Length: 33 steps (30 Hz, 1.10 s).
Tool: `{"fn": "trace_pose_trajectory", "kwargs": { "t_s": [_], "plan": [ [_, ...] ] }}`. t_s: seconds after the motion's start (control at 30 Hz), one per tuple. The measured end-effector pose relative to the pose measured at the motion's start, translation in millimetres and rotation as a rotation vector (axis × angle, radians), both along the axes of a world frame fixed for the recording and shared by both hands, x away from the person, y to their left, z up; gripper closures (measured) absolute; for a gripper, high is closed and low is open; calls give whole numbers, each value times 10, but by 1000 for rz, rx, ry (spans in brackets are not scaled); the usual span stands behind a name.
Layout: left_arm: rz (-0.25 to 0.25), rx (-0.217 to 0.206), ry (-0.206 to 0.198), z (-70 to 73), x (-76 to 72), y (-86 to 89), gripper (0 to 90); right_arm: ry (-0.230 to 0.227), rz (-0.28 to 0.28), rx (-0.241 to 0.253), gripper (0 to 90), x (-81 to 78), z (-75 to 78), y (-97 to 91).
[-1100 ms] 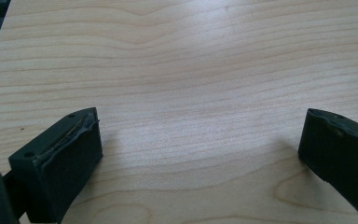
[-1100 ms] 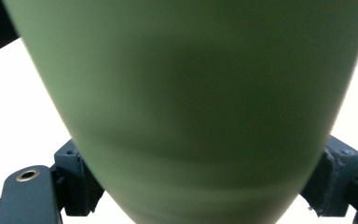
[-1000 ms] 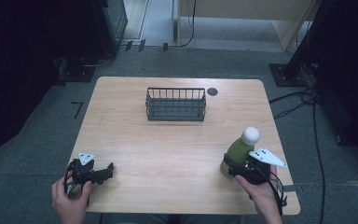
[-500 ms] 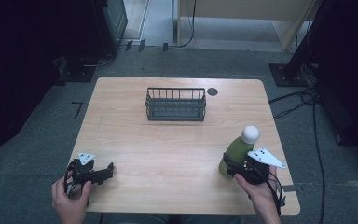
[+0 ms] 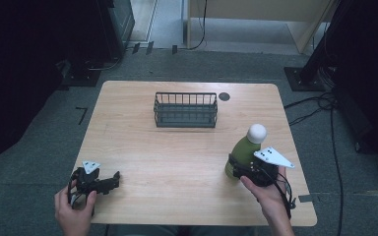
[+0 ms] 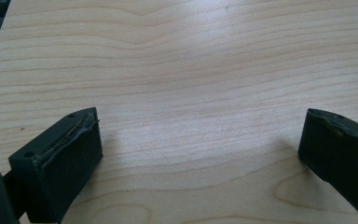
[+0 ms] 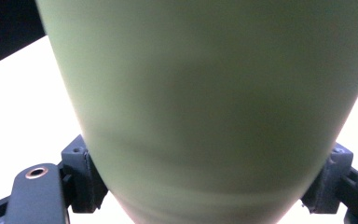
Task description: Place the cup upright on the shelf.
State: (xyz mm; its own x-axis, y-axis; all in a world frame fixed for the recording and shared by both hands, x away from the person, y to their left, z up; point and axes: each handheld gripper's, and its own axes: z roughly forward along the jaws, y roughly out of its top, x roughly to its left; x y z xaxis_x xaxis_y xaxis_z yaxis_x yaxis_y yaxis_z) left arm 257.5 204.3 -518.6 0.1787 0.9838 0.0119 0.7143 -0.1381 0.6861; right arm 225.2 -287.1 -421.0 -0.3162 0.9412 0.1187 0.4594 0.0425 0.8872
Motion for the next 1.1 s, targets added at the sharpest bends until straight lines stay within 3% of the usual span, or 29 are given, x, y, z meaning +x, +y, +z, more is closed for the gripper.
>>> {"fn": "trace_pose_trajectory", "kwargs": {
  "t_s": [1.1],
  "plan": [
    [2,-2,-1,0,0,-2,0,-18,62,-8,198,651,467,507]
  ]
}}
